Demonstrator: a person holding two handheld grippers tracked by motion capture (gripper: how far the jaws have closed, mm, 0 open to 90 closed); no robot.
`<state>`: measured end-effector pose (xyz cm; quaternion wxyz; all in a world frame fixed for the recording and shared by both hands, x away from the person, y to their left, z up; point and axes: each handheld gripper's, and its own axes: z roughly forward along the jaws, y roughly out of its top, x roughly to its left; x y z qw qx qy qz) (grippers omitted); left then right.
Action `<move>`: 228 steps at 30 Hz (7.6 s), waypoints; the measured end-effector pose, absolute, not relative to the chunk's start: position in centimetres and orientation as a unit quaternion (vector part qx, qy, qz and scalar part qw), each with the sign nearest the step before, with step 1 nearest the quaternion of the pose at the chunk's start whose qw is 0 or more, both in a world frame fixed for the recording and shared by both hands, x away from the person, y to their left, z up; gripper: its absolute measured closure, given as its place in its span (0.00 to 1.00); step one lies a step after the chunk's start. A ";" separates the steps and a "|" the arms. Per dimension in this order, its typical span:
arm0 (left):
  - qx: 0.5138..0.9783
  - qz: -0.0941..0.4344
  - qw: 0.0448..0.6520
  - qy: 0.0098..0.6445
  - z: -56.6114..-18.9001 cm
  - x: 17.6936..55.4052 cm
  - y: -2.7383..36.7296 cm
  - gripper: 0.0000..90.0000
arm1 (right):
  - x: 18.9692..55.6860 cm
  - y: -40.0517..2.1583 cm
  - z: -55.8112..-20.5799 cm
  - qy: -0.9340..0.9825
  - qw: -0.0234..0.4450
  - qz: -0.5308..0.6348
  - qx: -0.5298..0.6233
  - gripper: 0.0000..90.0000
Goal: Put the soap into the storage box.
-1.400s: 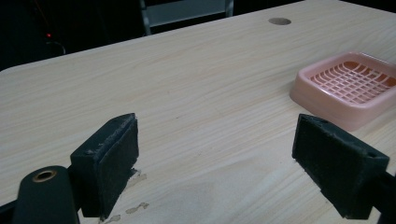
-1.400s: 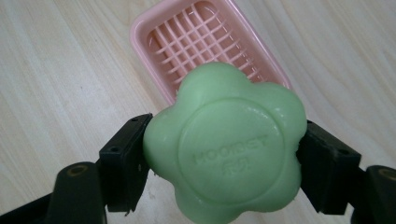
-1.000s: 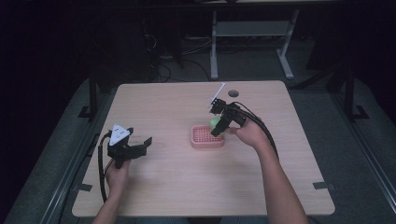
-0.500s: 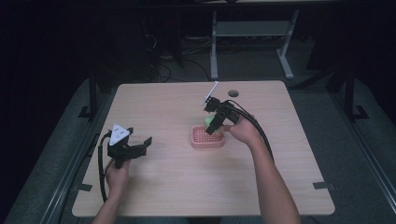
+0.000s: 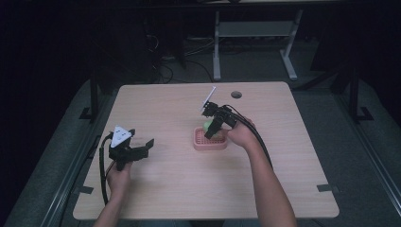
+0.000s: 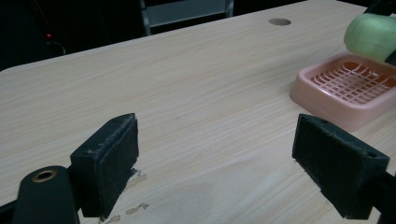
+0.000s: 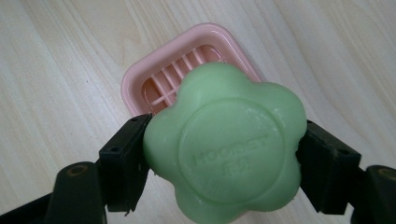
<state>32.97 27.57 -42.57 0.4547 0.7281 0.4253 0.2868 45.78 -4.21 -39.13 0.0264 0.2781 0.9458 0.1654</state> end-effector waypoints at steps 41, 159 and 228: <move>0.728 0.287 0.454 0.426 -42.5 33.0 27.6 0.16 | 46.3 -3.5 -41.6 0.944 0.009 0.145 0.296 0.29; 0.737 0.282 0.449 0.418 -42.6 32.9 27.2 0.16 | 41.6 -12.9 -38.7 0.911 0.014 0.227 0.345 0.29; 0.748 0.286 0.440 0.407 -42.7 32.8 26.8 0.16 | 34.0 -21.3 -42.3 0.880 0.015 0.272 0.388 0.30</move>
